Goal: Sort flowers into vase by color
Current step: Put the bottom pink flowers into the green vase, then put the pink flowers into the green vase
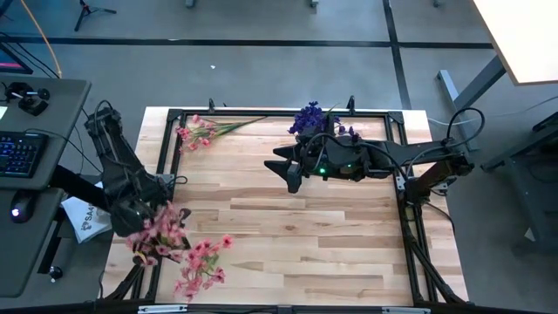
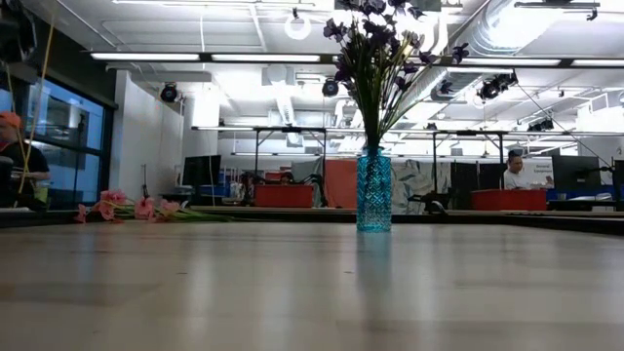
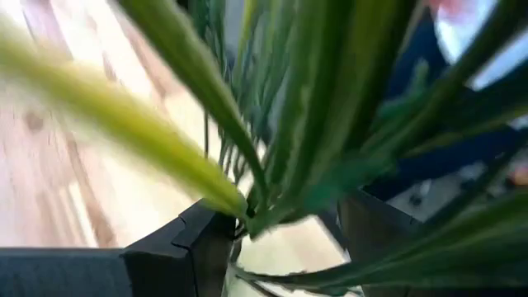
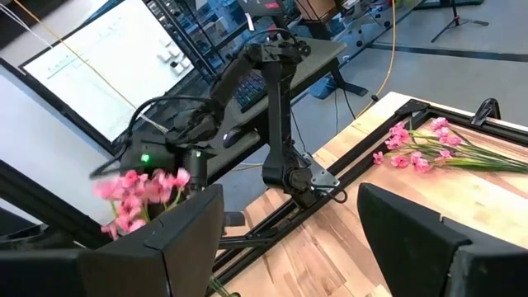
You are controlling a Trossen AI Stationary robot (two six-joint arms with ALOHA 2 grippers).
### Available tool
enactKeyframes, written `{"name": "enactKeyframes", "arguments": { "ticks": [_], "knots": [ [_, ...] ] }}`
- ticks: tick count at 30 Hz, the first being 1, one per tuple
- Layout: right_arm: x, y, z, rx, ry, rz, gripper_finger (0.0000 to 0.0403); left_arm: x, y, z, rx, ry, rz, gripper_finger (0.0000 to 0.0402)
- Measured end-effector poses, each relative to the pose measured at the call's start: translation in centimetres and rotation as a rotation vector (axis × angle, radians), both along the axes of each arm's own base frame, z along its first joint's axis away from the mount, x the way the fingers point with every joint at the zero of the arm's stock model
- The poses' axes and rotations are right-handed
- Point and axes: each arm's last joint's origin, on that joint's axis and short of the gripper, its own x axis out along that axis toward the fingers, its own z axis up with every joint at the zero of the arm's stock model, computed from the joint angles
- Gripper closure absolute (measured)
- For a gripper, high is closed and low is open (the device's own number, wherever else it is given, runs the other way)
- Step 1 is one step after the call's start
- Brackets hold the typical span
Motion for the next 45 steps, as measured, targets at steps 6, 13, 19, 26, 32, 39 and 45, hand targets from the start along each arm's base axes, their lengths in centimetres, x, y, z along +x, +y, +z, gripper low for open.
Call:
{"name": "enactKeyframes", "arguments": {
  "ticks": [6,13,19,26,32,39,45],
  "knots": [
    [0.0,0.1,0.0,-0.032,0.009,0.035,0.0128,0.2,-0.4,0.8,0.116,0.094,0.001,0.0204],
    [0.0,0.2,0.0,-0.065,0.017,0.087,0.0128,-0.3,0.5,1.9,0.215,0.198,0.049,0.0204],
    [0.0,0.3,0.0,-0.072,0.019,0.123,0.0128,-0.8,1.4,2.3,0.220,0.278,0.098,0.0204],
    [0.1,0.5,0.0,-0.059,0.018,0.183,0.0128,-2.1,3.6,4.0,0.180,0.378,0.192,0.0204],
    [0.1,0.5,0.0,-0.058,0.017,0.188,0.0128,-3.2,5.5,5.8,0.102,0.389,0.220,0.0204],
    [0.1,0.6,0.2,-0.052,-0.011,0.206,0.0128,-3.9,8.0,8.0,0.089,0.211,0.392,0.0204],
    [0.3,0.0,1.3,-0.062,-0.119,0.190,0.0128,-4.0,9.8,10.3,0.114,-0.078,0.598,0.0204]
  ]
}}
